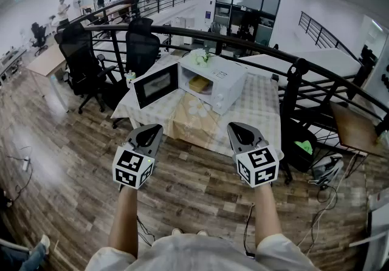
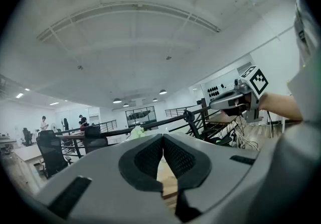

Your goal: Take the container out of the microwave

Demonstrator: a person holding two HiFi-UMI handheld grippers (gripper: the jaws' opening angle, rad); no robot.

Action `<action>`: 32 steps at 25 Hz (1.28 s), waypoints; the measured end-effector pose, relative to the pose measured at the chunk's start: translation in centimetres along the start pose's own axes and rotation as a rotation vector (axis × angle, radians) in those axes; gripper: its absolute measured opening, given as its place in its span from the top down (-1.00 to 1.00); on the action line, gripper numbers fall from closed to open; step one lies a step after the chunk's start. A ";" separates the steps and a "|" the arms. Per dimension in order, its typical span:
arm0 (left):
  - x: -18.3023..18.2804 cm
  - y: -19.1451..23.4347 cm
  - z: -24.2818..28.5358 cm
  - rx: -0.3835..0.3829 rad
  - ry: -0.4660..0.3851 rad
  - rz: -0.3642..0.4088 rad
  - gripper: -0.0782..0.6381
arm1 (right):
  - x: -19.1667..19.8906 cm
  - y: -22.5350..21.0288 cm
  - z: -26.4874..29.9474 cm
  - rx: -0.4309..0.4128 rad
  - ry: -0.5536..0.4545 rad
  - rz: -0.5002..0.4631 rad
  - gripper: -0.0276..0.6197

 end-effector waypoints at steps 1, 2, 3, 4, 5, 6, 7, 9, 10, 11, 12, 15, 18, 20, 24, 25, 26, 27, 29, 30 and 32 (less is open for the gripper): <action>-0.2 0.2 0.2 0.001 0.000 0.001 0.73 | -0.2 -0.2 0.2 0.000 0.002 0.000 0.87; -0.3 0.4 0.4 0.001 0.001 0.002 0.73 | -0.4 -0.3 0.4 0.000 0.003 -0.001 0.87; -0.4 0.5 0.6 0.002 0.001 0.003 0.73 | -0.5 -0.5 0.6 0.001 0.004 -0.001 0.87; -0.5 0.6 0.7 0.002 0.002 0.004 0.73 | -0.6 -0.7 0.7 0.001 0.005 0.000 0.87; -0.6 0.7 0.9 0.001 0.002 0.005 0.73 | -0.7 -0.8 0.8 0.002 0.006 0.000 0.87; -0.6 0.8 1.0 0.001 0.002 0.006 0.73 | -0.7 -0.9 1.0 0.003 0.006 0.001 0.87; -0.5 1.0 1.0 0.001 0.002 0.007 0.73 | -0.6 -0.8 1.1 0.006 0.007 0.003 0.87; -0.1 1.4 1.0 0.003 0.001 0.009 0.73 | -0.1 -0.5 1.5 0.015 0.013 0.010 0.87; 0.2 1.8 0.9 0.005 0.001 0.009 0.73 | 0.1 -0.3 1.9 0.018 0.017 0.011 0.87; 0.5 2.2 0.9 0.007 0.002 0.008 0.73 | 0.2 0.0 2.3 0.018 0.022 0.008 0.87; 0.8 2.6 0.9 0.011 0.004 0.007 0.73 | 0.3 0.4 2.7 0.014 0.027 0.006 0.87; 1.6 3.5 1.0 0.027 0.016 0.012 0.73 | 0.2 1.1 3.4 0.009 0.006 0.025 0.87; 1.6 4.1 1.2 0.040 0.014 0.011 0.73 | -0.1 1.0 3.6 0.031 -0.019 0.062 0.87; 1.8 4.5 1.4 0.045 0.012 0.004 0.73 | 0.1 0.8 4.1 0.043 -0.014 0.068 0.87; 3.0 6.0 3.4 0.042 0.027 0.004 0.73 | 0.7 -0.3 6.6 0.058 -0.004 0.060 0.87; 3.2 6.2 4.1 0.041 0.030 0.003 0.73 | 0.9 -0.8 7.2 0.062 -0.004 0.056 0.87; 3.2 6.5 4.9 0.039 0.031 0.004 0.73 | 1.0 -1.4 7.9 0.068 -0.005 0.051 0.87; 3.2 6.8 5.7 0.036 0.031 0.006 0.73 | 1.0 -2.1 8.5 0.075 -0.007 0.045 0.87; 3.1 7.5 7.5 0.030 0.032 0.007 0.73 | 1.0 -3.7 10.1 0.083 -0.006 0.036 0.87; 3.1 7.8 8.5 0.027 0.035 0.006 0.73 | 1.0 -4.5 10.9 0.083 -0.005 0.037 0.87; 3.2 8.4 10.6 0.025 0.045 0.004 0.73 | 1.2 -6.2 12.5 0.078 -0.006 0.044 0.87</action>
Point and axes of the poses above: the fingertips, and each gripper's own axes: z forward along the fingers, y to its left, x out of its underside, the point moved 7 cm from there along -z, backward along the fingers, and after that the axes turned 8 degrees about -x, right-handed, at the moved point
